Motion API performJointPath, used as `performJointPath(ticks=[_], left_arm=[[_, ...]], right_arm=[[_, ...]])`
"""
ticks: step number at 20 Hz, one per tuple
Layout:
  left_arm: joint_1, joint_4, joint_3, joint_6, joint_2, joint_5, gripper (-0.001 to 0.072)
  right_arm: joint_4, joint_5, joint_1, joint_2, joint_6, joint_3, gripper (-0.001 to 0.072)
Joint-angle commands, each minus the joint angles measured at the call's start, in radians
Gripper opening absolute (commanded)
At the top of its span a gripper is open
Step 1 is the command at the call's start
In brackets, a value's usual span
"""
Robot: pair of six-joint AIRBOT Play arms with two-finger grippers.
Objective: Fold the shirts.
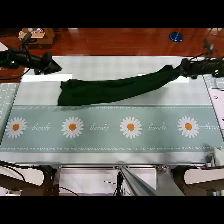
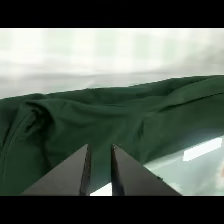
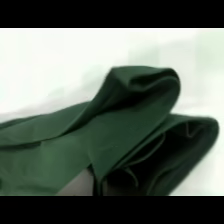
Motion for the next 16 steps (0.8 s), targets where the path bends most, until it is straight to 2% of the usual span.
performJointPath(ticks=[1, 3, 10, 14, 15, 16], left_arm=[[-0.039, -0.196, 0.001, 0.036, 0.000, 0.005, 0.0165], [-0.076, -0.242, 0.001, 0.052, 0.000, 0.005, 0.0157], [-0.272, -0.242, 0.001, 0.052, -0.002, -0.006, 0.0157], [-0.394, -0.241, -0.002, 0.052, -0.005, 0.016, 0.0152], [-0.418, -0.241, -0.002, 0.052, -0.011, 0.028, 0.0088], [-0.440, -0.241, -0.002, 0.051, -0.022, 0.042, 0.0076]], right_arm=[[-0.084, 0.052, -0.014, 0.113, 0.041, 0.019, 0.0032], [-0.118, 0.099, -0.015, 0.149, 0.053, 0.019, 0.0032], [-0.131, 0.245, -0.015, 0.222, 0.081, 0.019, 0.0032], [-0.188, 0.327, -0.015, 0.257, 0.085, 0.019, 0.0032], [-0.206, 0.344, -0.015, 0.269, 0.089, 0.019, 0.0032], [-0.222, 0.361, -0.015, 0.280, 0.092, 0.019, 0.0032]])
